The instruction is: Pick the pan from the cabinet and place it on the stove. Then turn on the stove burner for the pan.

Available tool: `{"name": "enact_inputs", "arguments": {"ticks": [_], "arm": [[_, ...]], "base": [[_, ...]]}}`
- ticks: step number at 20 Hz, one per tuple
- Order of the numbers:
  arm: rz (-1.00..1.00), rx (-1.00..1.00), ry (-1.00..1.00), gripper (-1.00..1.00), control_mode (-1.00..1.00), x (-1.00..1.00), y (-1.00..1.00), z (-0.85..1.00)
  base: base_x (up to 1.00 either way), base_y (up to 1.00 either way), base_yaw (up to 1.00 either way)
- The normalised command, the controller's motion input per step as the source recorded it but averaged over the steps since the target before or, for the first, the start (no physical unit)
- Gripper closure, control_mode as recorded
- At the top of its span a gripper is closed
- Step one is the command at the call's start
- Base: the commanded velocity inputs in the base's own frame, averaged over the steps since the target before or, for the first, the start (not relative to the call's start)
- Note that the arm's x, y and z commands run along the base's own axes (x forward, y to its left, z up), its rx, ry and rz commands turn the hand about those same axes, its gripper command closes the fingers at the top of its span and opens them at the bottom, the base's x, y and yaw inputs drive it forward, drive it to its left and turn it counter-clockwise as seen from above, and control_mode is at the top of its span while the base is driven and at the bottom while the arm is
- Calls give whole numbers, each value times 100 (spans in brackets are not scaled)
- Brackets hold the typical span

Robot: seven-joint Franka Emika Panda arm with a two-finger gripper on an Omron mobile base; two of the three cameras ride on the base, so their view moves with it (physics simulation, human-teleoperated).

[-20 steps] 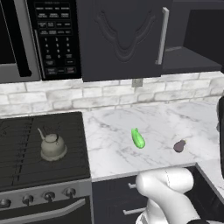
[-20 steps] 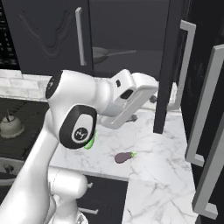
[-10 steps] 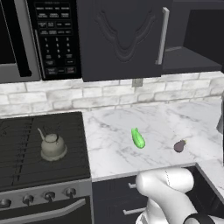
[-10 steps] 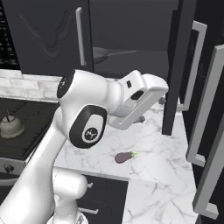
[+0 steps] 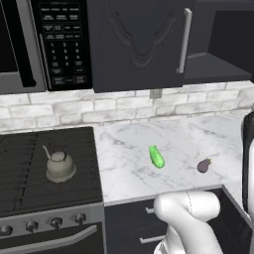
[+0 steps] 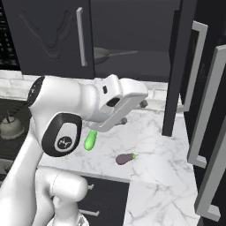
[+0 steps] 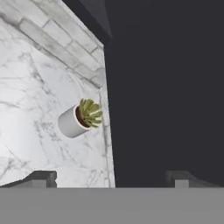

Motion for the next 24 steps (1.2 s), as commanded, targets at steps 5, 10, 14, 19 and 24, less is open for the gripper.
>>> {"name": "enact_inputs", "arguments": {"ticks": [5,10,14,19,24], "arm": [[2,6,-12,-100,-100,-8,90,0],[2,10,-18,-100,-100,0,90,0],[14,19,-25,-100,-100,0,74,-1],[22,26,-28,-100,-100,5,60,-2],[26,28,-23,-100,-100,16,48,2]], "base": [[0,0,0],[0,0,0],[0,0,0],[0,0,0],[0,0,0]]}}
